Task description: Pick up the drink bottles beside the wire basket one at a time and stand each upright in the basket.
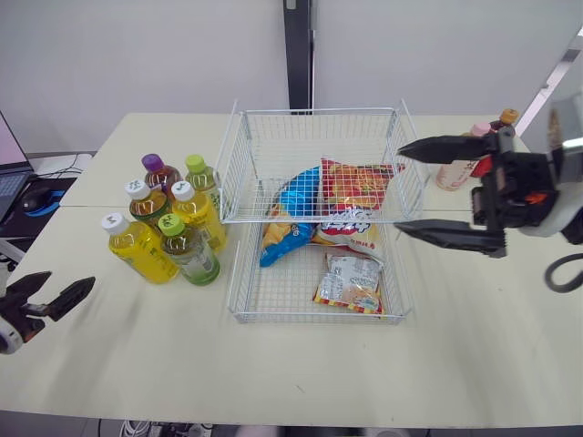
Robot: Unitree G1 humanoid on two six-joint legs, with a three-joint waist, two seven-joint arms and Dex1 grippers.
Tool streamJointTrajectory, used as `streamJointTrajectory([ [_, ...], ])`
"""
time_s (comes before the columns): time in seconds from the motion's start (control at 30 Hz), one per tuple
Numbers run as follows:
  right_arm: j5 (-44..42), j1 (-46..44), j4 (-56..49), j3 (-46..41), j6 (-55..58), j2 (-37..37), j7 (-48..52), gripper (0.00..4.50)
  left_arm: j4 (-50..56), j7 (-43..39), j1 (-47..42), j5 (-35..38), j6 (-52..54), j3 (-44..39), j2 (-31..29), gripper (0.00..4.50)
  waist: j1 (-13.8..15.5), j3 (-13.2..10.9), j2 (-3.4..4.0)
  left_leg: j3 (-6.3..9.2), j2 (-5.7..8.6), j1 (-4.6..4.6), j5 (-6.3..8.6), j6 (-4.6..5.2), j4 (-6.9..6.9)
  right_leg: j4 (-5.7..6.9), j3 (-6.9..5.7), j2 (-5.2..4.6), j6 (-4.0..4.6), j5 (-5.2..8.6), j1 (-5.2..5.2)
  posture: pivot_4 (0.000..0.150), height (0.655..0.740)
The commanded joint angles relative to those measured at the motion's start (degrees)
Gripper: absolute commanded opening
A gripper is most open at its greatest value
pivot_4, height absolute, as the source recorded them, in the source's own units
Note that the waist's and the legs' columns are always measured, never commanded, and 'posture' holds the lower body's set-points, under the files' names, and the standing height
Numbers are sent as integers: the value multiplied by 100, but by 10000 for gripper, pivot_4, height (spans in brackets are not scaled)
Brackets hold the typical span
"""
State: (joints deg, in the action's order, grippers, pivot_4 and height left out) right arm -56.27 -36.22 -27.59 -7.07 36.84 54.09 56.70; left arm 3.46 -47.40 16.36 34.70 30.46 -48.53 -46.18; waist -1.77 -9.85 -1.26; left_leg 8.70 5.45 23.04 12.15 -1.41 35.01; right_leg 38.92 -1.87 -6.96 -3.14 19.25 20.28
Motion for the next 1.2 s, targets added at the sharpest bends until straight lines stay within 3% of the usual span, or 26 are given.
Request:
streamJointTrajectory([
  [0.03,271,-155,82,171,-224,-246,174,45000,993,193,149,592,384,-568,107,44413,11,-1,-3,1,0,0,0,0,0,0,-1,0,0,0,2,1500,7400],
  [0.23,552,-245,297,372,-309,-638,324,45000,1788,827,-121,1040,702,-568,298,44413,80,-2,-5,8,2,-2,0,-1,1,-2,-8,1,0,0,1,1500,7400],
  [0.67,658,-504,256,416,-74,-835,239,45000,1090,1124,-1419,741,739,446,-219,44413,60,-5,-10,3,-6,-1,-1,-2,0,3,-7,26,8,-7,-7,1500,7400],
  [1.2,756,-642,370,423,43,-947,246,45000,751,1361,-2038,198,423,1128,4,44413,8,-7,-12,2,-6,-1,-1,-3,0,3,-7,28,7,-8,-7,1500,7400],
])
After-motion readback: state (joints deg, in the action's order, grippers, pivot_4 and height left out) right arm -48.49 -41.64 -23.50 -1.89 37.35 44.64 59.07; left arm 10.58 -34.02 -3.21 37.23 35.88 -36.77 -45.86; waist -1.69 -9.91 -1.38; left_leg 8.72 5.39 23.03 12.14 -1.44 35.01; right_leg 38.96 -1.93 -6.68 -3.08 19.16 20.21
